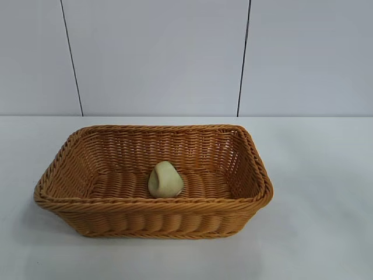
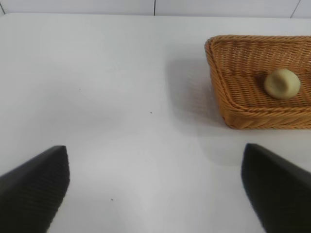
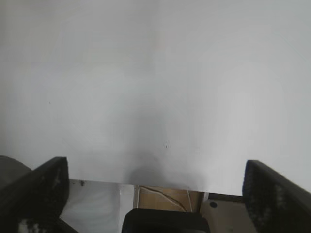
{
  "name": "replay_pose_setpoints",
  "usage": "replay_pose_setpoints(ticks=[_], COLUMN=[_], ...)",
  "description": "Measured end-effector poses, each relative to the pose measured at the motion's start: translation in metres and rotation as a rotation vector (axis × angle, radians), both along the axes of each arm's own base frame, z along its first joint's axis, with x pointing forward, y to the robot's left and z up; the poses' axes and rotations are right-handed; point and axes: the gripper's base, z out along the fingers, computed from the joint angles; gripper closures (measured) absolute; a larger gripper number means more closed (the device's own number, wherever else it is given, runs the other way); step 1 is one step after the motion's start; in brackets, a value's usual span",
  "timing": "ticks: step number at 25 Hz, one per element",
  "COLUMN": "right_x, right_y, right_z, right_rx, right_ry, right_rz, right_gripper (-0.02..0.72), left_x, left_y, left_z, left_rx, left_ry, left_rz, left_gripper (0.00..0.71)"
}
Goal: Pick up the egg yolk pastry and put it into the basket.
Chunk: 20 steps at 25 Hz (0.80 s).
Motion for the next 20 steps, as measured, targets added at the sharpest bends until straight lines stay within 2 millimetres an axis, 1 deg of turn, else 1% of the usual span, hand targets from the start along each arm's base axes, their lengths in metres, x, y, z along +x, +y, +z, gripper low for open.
replay_pose_setpoints(ticks=[5, 9, 15, 20], right_x=[-0.030, -0.048, -0.069, -0.094], right_y=[-0.002, -0.003, -0.004, -0.006], right_z=[0.016, 0.025, 0.031, 0.034], right_rx=[-0.004, 0.000, 0.007, 0.014], right_ry=[-0.207, -0.333, -0.474, -0.628], right_rz=[0.016, 0.016, 0.015, 0.013], right_gripper=[0.008, 0.008, 0.008, 0.008], left_x=[0.000, 0.000, 0.000, 0.000], left_y=[0.000, 0.000, 0.000, 0.000], left_z=[0.000, 0.000, 0.000, 0.000], left_rx=[0.000, 0.000, 0.000, 0.000], left_ry=[0.000, 0.000, 0.000, 0.000], left_rz=[0.000, 0.000, 0.000, 0.000], left_gripper=[0.018, 0.018, 0.018, 0.018])
